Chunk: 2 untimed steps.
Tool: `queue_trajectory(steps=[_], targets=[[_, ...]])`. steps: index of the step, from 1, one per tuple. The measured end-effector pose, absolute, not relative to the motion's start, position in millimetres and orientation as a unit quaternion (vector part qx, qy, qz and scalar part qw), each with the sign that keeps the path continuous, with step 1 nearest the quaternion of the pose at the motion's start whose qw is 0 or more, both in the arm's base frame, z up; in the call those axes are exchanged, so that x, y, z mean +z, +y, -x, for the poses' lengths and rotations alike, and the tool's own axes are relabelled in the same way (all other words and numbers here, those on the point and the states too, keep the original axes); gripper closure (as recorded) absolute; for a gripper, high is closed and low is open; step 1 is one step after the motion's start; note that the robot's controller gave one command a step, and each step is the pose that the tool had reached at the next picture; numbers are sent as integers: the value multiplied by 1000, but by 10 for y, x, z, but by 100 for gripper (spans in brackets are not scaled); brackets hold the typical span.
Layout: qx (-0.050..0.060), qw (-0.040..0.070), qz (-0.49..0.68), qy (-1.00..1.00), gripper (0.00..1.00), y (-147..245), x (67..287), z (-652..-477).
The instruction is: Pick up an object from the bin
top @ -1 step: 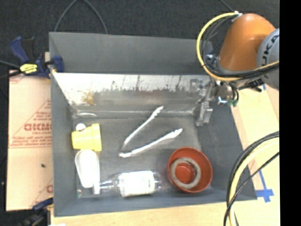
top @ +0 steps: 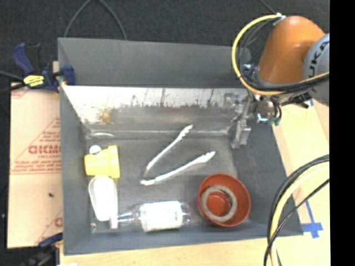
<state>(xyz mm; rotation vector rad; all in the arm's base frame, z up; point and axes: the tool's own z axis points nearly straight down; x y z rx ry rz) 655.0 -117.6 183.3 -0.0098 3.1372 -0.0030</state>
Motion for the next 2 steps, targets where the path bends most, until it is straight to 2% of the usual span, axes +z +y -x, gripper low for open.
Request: queue_trajectory(steps=[1,2], targets=[[-1,1,79,997,0,-1277,1089,-6472],[0,-2,60,998,0,-1221,1275,-6436]])
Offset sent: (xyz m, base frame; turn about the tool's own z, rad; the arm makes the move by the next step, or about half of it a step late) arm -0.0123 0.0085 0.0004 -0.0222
